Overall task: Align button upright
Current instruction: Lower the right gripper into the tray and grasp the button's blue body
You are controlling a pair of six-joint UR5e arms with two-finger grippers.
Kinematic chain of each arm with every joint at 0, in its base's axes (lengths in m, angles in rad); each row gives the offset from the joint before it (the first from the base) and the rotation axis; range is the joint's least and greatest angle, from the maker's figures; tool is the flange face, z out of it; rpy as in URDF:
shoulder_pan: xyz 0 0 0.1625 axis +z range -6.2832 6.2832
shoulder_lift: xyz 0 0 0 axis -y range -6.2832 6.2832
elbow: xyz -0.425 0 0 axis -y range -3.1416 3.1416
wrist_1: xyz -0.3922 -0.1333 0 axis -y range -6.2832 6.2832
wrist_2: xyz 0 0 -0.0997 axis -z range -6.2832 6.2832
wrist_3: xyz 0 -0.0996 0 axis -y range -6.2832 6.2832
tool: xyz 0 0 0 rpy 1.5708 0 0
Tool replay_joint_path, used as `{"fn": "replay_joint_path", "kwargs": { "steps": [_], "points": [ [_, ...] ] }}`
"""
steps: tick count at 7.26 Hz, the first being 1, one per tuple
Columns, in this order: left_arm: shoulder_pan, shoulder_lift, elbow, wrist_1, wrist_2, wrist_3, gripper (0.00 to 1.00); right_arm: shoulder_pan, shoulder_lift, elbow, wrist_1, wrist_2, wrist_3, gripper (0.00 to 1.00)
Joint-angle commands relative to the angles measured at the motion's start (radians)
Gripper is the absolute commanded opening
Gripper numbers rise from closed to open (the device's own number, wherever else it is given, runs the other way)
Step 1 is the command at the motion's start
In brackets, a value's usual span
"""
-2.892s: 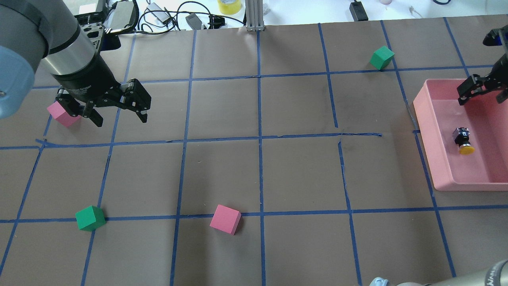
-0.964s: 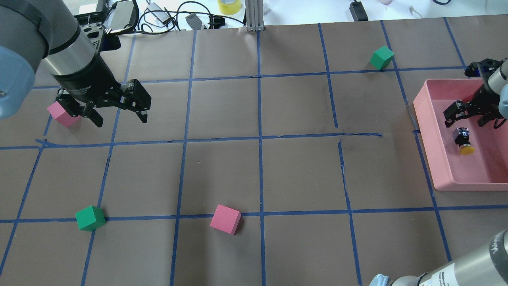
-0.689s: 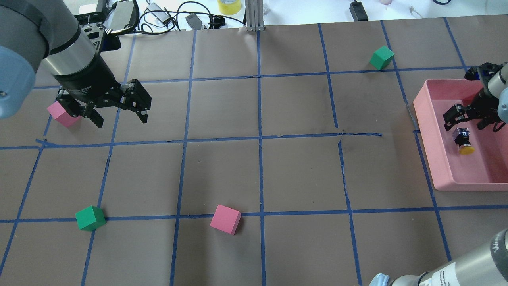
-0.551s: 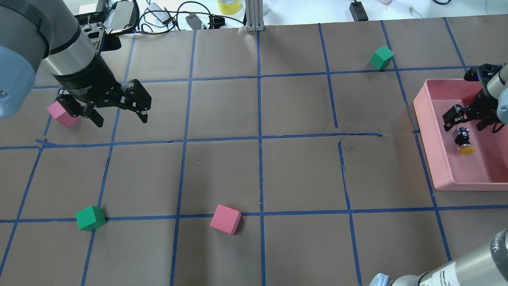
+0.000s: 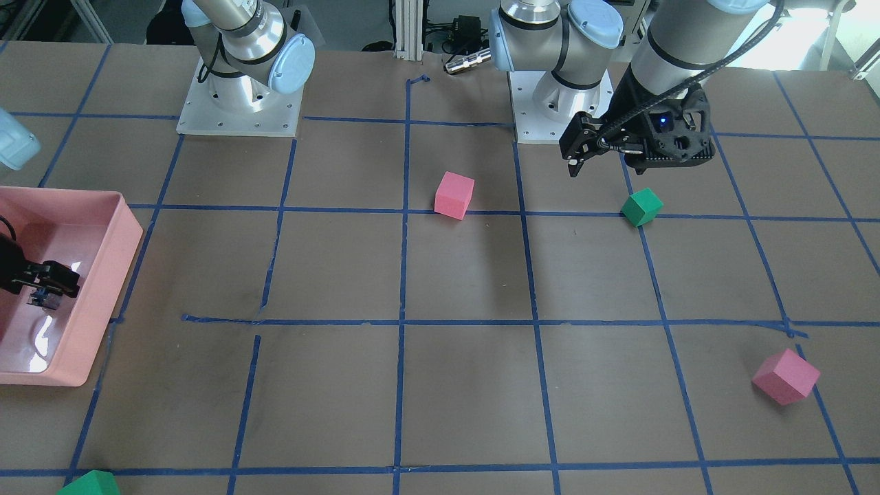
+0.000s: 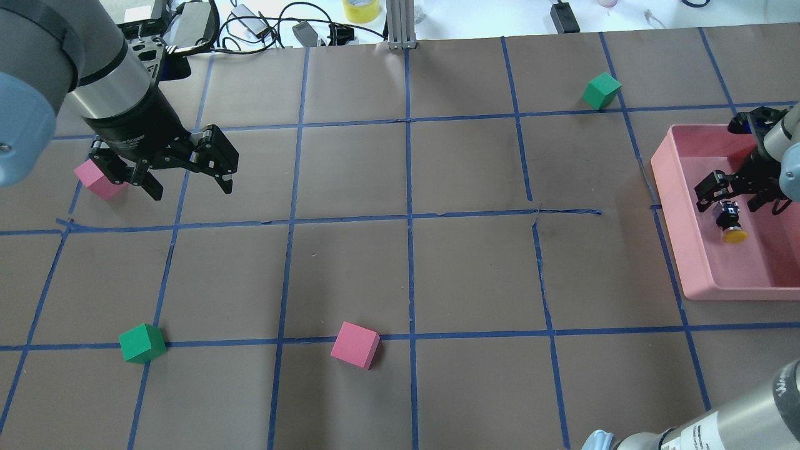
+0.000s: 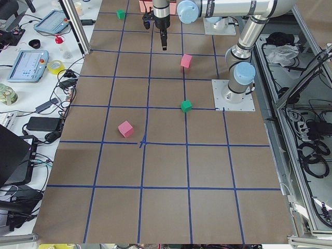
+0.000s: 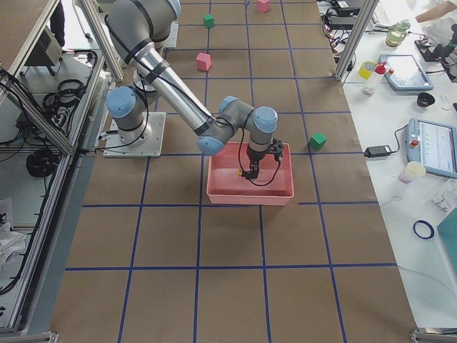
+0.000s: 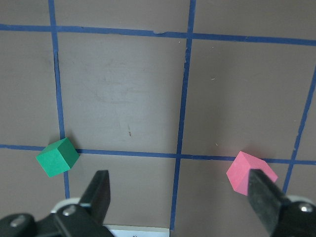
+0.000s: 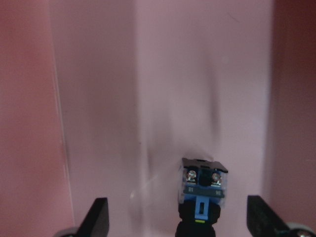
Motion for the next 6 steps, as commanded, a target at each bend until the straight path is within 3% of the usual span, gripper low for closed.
{"fn": "replay_joint_path", "kwargs": {
  "steps": [1, 6],
  "points": [
    [0.000, 0.000, 0.000, 0.000, 0.000, 0.000, 1.00, -0.001, 0.036, 0.003, -0.068, -0.001, -0.001, 0.98],
    [0.002, 0.000, 0.000, 0.000, 0.002, 0.000, 1.00, 0.001, 0.040, 0.004, -0.076, -0.004, -0.001, 0.98]
  ]
}}
